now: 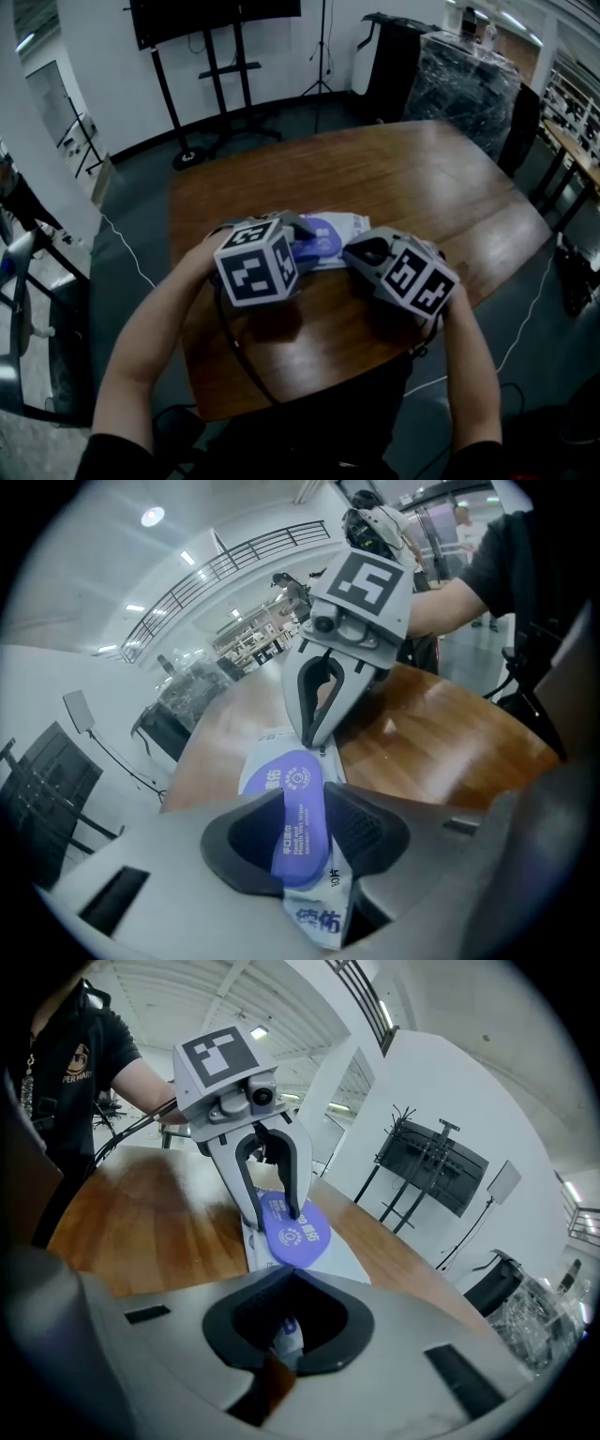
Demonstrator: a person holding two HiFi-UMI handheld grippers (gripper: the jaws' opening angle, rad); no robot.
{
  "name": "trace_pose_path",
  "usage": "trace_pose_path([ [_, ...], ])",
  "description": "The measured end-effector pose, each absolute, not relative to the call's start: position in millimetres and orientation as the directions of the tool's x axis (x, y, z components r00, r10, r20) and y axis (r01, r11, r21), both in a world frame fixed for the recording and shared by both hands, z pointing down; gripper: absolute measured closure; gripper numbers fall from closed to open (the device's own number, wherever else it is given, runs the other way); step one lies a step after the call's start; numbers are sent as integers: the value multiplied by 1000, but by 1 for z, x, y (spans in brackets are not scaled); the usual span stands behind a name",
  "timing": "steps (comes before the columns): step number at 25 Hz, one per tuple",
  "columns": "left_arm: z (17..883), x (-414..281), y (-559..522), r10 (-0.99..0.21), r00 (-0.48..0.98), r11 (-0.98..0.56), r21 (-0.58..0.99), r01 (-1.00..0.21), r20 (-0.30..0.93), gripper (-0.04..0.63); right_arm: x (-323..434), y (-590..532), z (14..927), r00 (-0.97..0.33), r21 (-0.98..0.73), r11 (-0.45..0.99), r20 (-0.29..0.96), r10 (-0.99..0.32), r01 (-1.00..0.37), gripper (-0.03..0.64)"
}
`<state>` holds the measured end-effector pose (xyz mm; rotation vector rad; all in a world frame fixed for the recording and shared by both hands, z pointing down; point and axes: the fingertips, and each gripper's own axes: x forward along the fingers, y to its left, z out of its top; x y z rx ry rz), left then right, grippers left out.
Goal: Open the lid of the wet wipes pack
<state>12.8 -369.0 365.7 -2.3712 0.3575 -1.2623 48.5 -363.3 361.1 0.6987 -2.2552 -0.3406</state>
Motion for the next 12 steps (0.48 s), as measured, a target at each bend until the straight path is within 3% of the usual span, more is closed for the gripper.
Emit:
trace_pose_path([
  [6,363,12,-375,-370,567,-912,-403,-73,736,451,48,-362,363,-581,438,828,592,-558,-349,609],
  [12,352,11,-389,-421,602,-893,-425,-147,679,492,46,-361,363,-587,419,845,610,-533,-332,609],
])
